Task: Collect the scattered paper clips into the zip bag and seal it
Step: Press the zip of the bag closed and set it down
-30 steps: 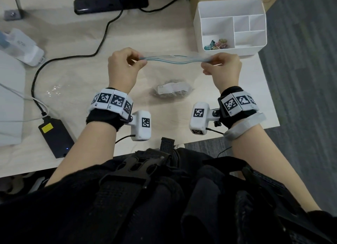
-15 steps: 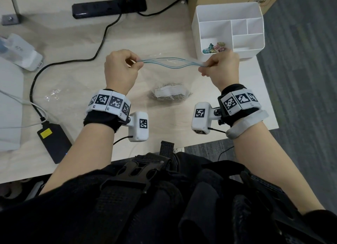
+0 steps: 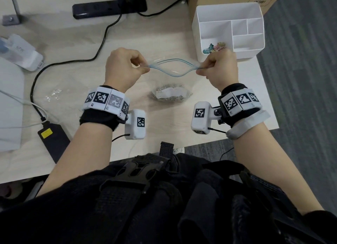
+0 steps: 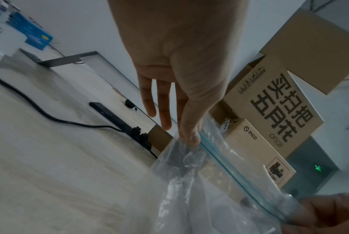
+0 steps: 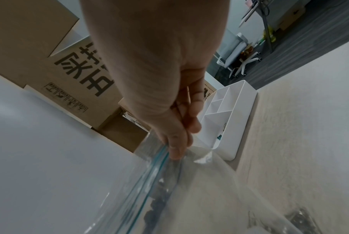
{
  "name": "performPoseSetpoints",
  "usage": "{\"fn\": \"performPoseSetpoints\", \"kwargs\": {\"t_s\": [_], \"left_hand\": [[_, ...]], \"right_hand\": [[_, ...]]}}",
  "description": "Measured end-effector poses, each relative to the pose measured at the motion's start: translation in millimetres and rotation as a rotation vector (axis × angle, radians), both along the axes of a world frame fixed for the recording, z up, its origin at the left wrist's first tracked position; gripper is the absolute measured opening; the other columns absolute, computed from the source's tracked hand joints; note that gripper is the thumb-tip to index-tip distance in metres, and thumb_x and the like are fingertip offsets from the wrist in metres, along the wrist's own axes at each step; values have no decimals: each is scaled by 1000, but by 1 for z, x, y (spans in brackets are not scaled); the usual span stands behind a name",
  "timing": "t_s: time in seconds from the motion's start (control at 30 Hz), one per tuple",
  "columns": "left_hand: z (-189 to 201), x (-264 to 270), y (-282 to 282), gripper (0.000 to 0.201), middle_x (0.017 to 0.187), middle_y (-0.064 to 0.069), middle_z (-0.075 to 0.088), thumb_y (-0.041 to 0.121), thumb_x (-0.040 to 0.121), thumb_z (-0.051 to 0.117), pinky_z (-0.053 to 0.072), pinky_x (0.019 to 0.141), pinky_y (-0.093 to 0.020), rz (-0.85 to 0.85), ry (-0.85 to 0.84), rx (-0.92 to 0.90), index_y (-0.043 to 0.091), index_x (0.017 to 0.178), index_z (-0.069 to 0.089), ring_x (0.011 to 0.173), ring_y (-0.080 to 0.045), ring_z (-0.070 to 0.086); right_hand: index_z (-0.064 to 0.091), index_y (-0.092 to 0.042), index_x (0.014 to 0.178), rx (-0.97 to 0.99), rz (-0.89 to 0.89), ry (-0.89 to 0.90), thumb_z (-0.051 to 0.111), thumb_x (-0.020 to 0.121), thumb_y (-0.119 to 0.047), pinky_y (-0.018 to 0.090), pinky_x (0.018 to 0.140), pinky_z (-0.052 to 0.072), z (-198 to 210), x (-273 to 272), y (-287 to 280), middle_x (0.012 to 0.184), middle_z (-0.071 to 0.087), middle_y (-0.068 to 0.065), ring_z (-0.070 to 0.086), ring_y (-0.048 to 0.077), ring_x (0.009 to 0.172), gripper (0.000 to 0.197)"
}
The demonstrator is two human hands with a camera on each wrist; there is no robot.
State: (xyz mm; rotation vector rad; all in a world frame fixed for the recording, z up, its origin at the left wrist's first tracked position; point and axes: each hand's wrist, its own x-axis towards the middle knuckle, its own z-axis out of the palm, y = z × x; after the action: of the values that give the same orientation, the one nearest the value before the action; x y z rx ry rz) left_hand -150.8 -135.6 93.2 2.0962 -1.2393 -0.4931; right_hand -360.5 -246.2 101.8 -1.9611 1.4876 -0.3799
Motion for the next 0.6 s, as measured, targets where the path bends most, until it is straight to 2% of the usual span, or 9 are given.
{"fn": "performPoseSetpoints", "kwargs": {"t_s": [0.07,0.13,0.17,0.23,0.33,0.47,0.6], "left_hand": [[3,-2,-1,13,84,0,71,25,72,76,45,77,-24,-31,1,13,17,82,73,81,-11,61],[5,-6,-3,10,81,0,71,22,73,76,41,75,-20,-40,-11,18,15,81,74,80,-12,62],[5,-8,-3,9,79,-1,70,19,74,76,42,74,-20,-39,-23,11,13,79,74,77,-12,61],[5,-12,-4,6,74,1,66,14,74,75,41,72,-20,-32,-28,2,8,76,73,73,-12,58],[4,-17,-4,4,73,1,63,8,76,72,39,70,-18,-52,-18,18,4,77,71,72,-11,56],[2,-16,-3,7,87,-5,69,11,81,68,42,77,-22,-92,-42,27,8,86,71,81,-14,57],[1,-18,-5,13,92,-5,70,23,81,67,45,81,-31,-154,-111,39,16,91,73,91,-21,59]], "right_hand": [[62,-20,62,-4,-1,-6,81,69,-13,31,71,51,-1,0,0,64,59,-1,62,23,71,21],[68,-18,70,-20,2,3,79,71,-15,25,68,43,-2,0,1,66,59,-4,58,17,72,12],[70,-17,75,-25,9,3,79,71,-16,24,69,40,-2,0,1,71,62,-2,57,16,74,10],[73,-15,85,-16,46,-3,80,70,-19,25,72,40,-2,1,1,85,67,0,56,16,80,18],[75,-15,86,-4,81,-3,81,69,-19,25,72,39,-2,5,2,85,69,1,55,14,80,18],[76,-11,80,2,62,-15,81,69,-13,26,69,45,-1,9,2,72,66,3,58,16,72,12],[75,-9,81,10,67,-7,81,71,-12,25,67,39,-2,9,2,71,62,3,53,16,70,12]]}}
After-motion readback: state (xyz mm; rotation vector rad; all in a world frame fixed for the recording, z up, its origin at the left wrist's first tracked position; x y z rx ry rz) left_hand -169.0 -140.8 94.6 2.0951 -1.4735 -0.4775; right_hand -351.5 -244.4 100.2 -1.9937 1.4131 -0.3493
